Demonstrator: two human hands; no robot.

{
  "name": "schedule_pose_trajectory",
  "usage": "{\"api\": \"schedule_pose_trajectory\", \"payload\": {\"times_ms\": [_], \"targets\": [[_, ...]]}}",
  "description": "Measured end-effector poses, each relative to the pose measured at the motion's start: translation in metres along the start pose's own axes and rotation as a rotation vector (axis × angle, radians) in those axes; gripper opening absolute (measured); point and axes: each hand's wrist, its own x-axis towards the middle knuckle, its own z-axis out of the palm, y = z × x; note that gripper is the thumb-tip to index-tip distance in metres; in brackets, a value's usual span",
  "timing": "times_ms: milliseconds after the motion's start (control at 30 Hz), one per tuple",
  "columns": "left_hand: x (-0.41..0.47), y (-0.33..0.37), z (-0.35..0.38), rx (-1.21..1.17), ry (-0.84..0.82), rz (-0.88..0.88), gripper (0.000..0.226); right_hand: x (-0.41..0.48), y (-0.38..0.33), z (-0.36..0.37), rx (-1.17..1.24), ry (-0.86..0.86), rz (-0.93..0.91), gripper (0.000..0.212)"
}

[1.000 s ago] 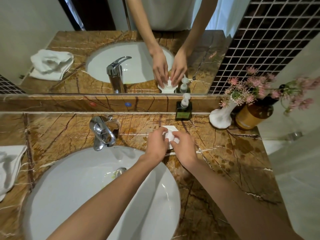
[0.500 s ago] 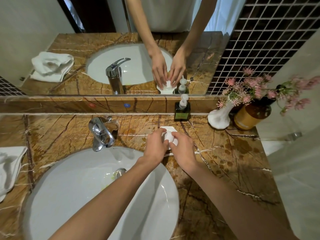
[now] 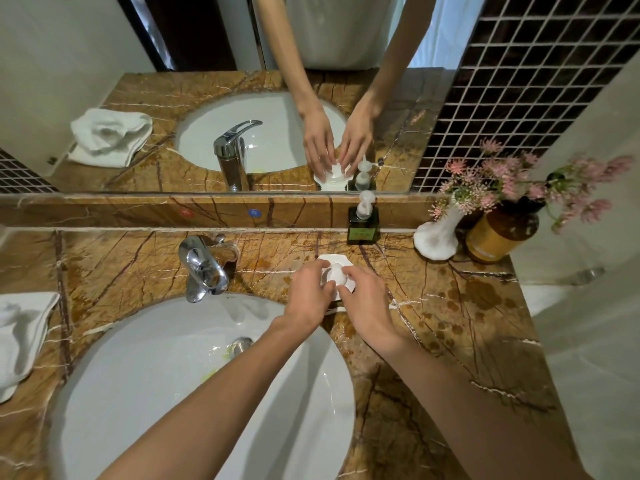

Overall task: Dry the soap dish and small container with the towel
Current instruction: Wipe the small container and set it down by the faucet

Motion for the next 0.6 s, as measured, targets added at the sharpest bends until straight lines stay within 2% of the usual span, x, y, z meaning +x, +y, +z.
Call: {"api": "schedule_pose_trajectory", "payload": {"times_ms": [267,433,600], "targets": [[-0.029,-0.005,-0.019,0.091,0.019,0.177,0.029,-0.024,-0.007,-0.009,-0.060,0.028,-0.103,0.035],[-0.064,-0.016,-0.037,0.194,-0.010,0.255,0.033,-0.047,-0.015,-0.009,-0.177,-0.065,-0.250,0.038],[-0.102,-0.036,-0.061,0.307,0.019,0.196,0.038,-0.075,-0.030,0.000,-0.237,-0.115,-0.328,0.042]]}}
